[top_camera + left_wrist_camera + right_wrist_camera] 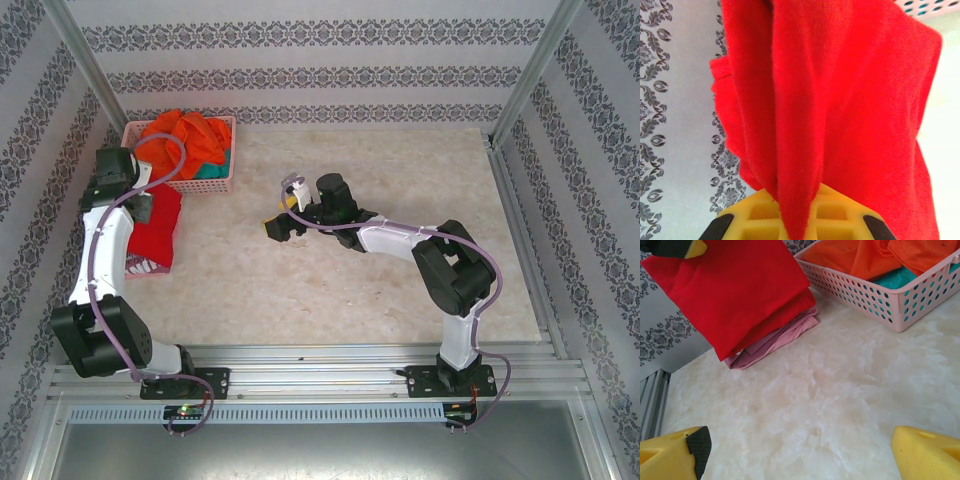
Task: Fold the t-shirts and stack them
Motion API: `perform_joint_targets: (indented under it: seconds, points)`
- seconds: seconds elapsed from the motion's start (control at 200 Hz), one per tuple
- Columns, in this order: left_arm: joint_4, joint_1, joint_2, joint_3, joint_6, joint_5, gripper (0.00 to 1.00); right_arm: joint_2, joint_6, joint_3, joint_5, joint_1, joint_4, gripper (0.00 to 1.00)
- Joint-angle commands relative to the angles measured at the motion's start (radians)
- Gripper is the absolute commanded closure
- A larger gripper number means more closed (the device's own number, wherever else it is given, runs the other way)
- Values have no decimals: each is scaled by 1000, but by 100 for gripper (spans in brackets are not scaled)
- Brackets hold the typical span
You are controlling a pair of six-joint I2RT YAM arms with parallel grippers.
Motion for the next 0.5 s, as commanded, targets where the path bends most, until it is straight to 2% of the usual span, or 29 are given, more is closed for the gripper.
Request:
perform_joint_targets:
  seconds: [0.0, 0.205, 0.495]
  points:
    - [84, 27, 15, -37, 28, -64, 100, -2, 9, -7, -28, -10, 16, 7]
    - [126, 36, 95, -51, 22, -77, 100, -15, 6, -6, -24, -16, -4, 8]
    - [214, 97, 166, -89, 34, -117, 100, -7, 13, 13, -35, -17, -48, 8]
